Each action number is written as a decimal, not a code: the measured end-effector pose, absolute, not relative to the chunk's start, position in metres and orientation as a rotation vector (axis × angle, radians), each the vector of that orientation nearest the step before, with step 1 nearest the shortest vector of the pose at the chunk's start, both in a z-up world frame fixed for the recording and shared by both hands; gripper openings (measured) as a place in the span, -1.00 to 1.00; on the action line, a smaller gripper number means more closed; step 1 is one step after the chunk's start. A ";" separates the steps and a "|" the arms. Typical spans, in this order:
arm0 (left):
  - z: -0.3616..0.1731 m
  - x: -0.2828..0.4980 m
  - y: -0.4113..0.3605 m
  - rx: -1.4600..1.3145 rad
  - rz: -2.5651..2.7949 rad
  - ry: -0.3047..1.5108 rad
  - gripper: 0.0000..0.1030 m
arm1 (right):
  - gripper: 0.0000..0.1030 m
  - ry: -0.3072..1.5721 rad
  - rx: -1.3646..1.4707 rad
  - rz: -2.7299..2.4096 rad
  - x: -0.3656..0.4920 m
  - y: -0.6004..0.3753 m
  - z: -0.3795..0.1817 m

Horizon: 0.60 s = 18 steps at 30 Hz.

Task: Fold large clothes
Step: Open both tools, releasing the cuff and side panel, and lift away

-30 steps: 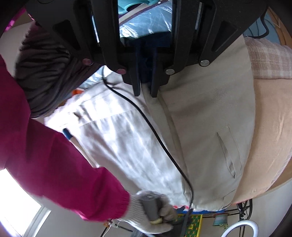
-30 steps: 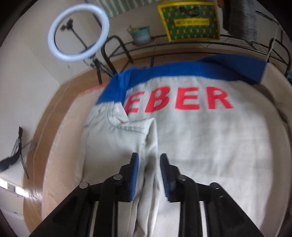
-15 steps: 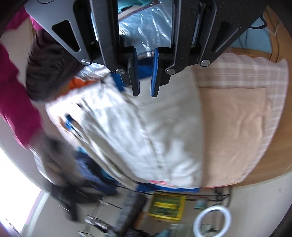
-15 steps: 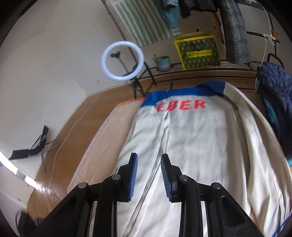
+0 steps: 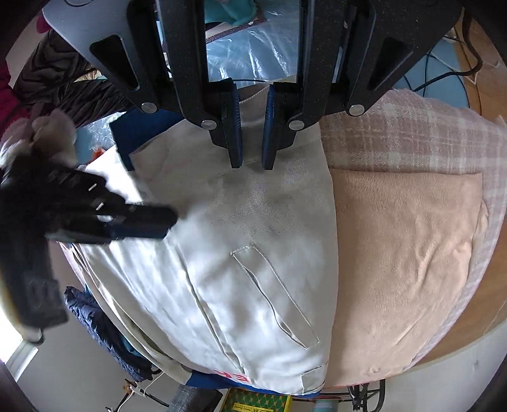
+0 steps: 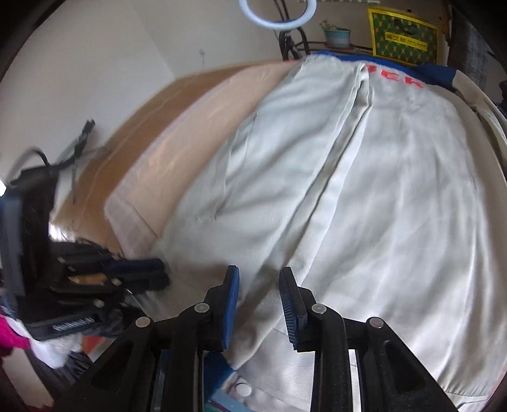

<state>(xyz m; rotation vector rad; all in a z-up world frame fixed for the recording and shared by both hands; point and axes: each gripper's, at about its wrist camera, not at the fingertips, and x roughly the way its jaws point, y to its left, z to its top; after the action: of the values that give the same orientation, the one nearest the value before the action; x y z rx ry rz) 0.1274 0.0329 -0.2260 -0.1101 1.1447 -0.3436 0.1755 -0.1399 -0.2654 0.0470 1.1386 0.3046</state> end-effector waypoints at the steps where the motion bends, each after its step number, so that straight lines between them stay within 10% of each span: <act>1: -0.224 0.126 0.034 -0.114 -0.340 1.144 -0.82 | -0.45 1.143 0.043 0.298 0.175 -0.140 -0.270; 10: -0.161 0.113 0.030 -0.095 -0.361 0.940 -0.80 | -0.20 1.060 0.112 0.235 0.157 -0.168 -0.243; 14: -0.131 0.120 0.018 -0.116 -0.396 0.862 -0.17 | -0.07 0.978 0.168 0.160 0.135 -0.195 -0.217; 18: -0.115 0.138 -0.006 -0.099 -0.415 0.827 -0.16 | -0.01 0.891 0.223 0.080 0.113 -0.223 -0.194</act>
<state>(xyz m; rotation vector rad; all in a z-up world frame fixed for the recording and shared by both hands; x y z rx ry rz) 0.1375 -0.0057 -0.1146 -0.0993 0.8273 -0.4155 0.1132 -0.2230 -0.1944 0.2231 0.8907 0.0803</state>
